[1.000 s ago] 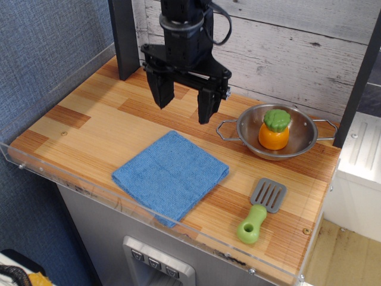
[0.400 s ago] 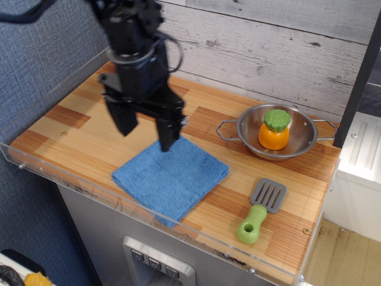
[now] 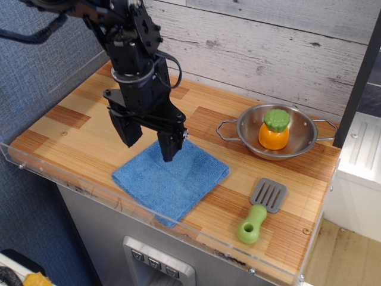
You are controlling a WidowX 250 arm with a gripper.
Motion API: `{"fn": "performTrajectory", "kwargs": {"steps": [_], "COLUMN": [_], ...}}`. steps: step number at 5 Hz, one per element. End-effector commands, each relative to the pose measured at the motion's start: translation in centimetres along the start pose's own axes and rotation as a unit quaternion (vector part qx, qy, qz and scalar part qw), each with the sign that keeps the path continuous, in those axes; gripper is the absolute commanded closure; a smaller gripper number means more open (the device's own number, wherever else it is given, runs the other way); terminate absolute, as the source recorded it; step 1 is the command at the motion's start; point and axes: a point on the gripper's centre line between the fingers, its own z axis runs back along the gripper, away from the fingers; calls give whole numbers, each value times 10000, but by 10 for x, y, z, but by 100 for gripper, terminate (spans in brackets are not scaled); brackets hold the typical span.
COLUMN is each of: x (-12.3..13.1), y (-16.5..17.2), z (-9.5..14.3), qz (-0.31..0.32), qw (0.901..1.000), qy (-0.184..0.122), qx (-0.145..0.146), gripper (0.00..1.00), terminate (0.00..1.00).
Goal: Move the blue napkin closer to the left edge of the table
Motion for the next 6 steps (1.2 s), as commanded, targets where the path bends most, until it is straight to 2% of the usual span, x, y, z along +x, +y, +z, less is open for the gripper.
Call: {"fn": "performTrajectory", "kwargs": {"steps": [1, 3, 6], "x": [9, 4, -10], "y": [-17, -15, -8], "z": [-2, -16, -40], "qz": [-338, -364, -268], "qw": [9993, 9992, 9988], "qy": [-154, 46, 378], "qx": [54, 187, 138], "gripper": [0, 0, 0], "terminate": [0, 0, 0]}}
